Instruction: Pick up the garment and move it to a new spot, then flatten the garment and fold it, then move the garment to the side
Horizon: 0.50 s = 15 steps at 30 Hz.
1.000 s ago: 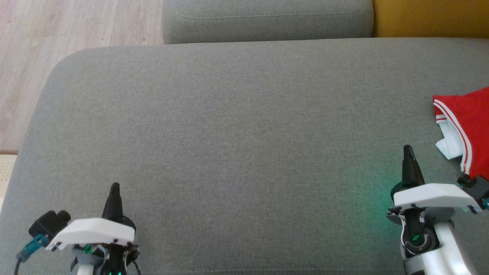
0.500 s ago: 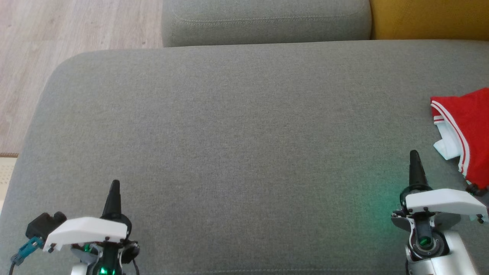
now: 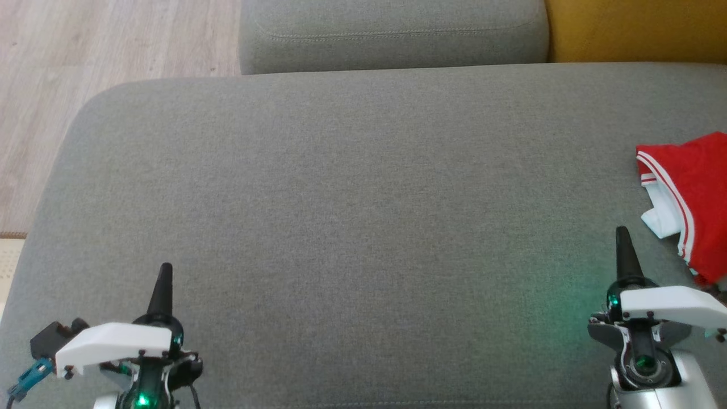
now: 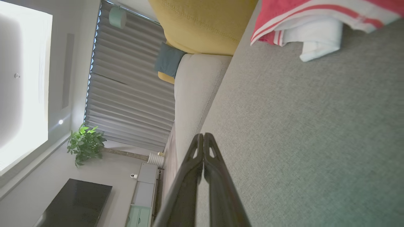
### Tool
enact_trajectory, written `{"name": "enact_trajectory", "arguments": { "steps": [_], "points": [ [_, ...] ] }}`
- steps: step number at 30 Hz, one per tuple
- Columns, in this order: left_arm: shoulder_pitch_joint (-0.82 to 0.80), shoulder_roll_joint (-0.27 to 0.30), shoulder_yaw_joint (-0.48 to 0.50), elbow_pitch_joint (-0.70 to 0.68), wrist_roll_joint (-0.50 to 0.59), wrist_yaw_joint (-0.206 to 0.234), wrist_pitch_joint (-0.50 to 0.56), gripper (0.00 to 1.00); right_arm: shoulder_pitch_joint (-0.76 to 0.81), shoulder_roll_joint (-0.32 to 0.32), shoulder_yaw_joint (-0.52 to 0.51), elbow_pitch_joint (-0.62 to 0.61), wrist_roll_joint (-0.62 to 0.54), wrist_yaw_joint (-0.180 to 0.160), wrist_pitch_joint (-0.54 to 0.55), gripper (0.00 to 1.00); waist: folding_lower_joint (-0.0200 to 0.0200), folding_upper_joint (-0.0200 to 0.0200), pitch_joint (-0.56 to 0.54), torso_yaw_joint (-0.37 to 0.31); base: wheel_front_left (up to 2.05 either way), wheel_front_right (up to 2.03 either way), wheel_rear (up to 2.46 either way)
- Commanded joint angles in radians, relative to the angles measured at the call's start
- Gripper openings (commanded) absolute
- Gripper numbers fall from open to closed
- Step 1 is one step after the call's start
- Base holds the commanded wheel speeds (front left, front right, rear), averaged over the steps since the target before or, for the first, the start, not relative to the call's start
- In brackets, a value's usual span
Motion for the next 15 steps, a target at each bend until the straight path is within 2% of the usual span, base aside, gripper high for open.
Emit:
{"name": "enact_trajectory", "arguments": {
  "steps": [1,15],
  "points": [
    [-0.049,0.017,0.028,-0.042,-0.034,-0.011,0.008,0.00,-0.020,-0.004,0.007,-0.047,0.037,-0.001,0.011,0.00,0.0000,-0.0001,-0.001,0.000,0.00,0.00,0.00],
    [-0.051,0.019,0.046,-0.063,-0.197,-0.028,0.049,0.00,0.005,-0.004,-0.009,-0.093,0.198,-0.001,0.052,0.00,0.0000,-0.0001,-0.011,-0.004,0.00,0.00,0.00]
  ]
}}
